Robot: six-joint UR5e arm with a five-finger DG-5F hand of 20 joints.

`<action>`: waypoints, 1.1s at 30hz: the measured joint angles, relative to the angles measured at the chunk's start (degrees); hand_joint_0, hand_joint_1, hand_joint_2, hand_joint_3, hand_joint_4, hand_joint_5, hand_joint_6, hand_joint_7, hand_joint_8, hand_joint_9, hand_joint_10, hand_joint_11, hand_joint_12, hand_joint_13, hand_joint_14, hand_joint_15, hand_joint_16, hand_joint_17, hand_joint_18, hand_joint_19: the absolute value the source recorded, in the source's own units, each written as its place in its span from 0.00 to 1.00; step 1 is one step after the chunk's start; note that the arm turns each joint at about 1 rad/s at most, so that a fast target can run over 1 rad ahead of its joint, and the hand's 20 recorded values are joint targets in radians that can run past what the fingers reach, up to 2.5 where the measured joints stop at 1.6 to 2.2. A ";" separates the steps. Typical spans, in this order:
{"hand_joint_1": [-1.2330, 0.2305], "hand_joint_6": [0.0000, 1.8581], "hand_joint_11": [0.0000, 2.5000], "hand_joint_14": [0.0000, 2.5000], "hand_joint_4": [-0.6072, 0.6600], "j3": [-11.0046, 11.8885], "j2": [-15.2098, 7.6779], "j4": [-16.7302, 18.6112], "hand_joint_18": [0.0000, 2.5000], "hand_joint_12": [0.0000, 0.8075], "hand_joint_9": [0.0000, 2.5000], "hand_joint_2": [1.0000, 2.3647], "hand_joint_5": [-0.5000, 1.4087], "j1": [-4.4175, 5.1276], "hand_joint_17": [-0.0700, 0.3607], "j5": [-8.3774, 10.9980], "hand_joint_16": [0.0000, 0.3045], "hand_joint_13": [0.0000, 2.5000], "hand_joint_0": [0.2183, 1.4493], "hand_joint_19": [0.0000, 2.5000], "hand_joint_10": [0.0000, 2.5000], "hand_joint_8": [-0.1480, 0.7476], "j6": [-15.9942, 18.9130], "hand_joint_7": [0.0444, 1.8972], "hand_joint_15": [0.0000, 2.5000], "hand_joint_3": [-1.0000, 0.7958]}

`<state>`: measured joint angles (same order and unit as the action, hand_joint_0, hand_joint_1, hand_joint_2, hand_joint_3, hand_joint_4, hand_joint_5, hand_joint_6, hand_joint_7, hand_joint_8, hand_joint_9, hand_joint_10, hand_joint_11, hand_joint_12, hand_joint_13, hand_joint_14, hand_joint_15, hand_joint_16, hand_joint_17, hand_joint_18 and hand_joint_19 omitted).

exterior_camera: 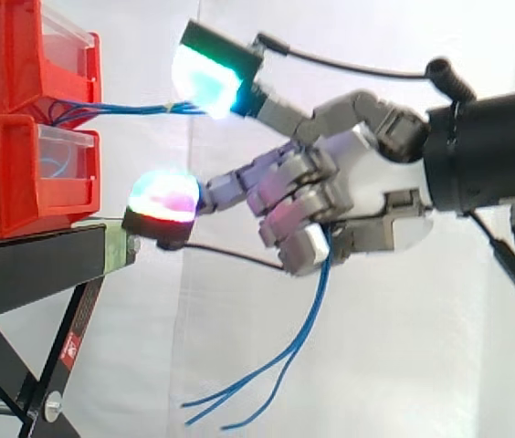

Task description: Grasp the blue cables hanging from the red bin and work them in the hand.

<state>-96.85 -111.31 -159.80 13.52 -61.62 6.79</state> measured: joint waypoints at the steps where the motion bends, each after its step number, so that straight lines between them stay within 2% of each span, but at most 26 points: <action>1: 0.46 0.15 1.00 1.00 0.65 0.00 0.52 -0.57 0.94 0.84 0.62 0.00 0.30 -0.01 0.53 0.05 0.70 0.78 0.47 0.26 1.00 0.85 -0.42 0.65 0.74 0.01; 7: 0.46 0.15 1.00 1.00 0.65 0.00 2.23 -3.16 0.94 0.84 0.62 0.00 0.30 0.03 0.53 0.17 0.70 0.78 0.47 0.26 1.00 0.85 -1.88 0.65 0.74 0.01; 14: 0.45 0.16 1.00 1.00 0.64 -0.04 2.58 -4.03 0.94 0.84 0.62 0.00 0.30 0.16 0.53 0.19 0.70 0.78 0.47 0.26 1.00 0.85 -2.11 0.65 0.74 0.01; 19: 0.44 0.17 1.00 1.00 0.63 -0.02 4.03 -4.31 0.94 0.84 0.62 0.00 0.30 0.23 0.53 0.79 0.70 0.78 0.48 0.26 1.00 0.85 -2.43 0.64 0.74 0.00; 26: 0.42 0.18 1.00 1.00 0.61 -0.01 5.93 -4.79 0.94 0.84 0.62 0.00 0.30 0.44 0.53 4.16 0.70 0.78 0.49 0.26 1.00 0.85 -5.09 0.64 0.74 0.00; 33: 0.42 0.18 1.00 1.00 0.61 0.00 6.02 -2.41 0.94 0.84 0.62 0.00 0.31 0.88 0.53 9.76 0.70 0.78 0.49 0.26 1.00 0.85 -10.14 0.64 0.74 0.00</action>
<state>-96.85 -105.28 -162.22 14.40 -51.86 -3.35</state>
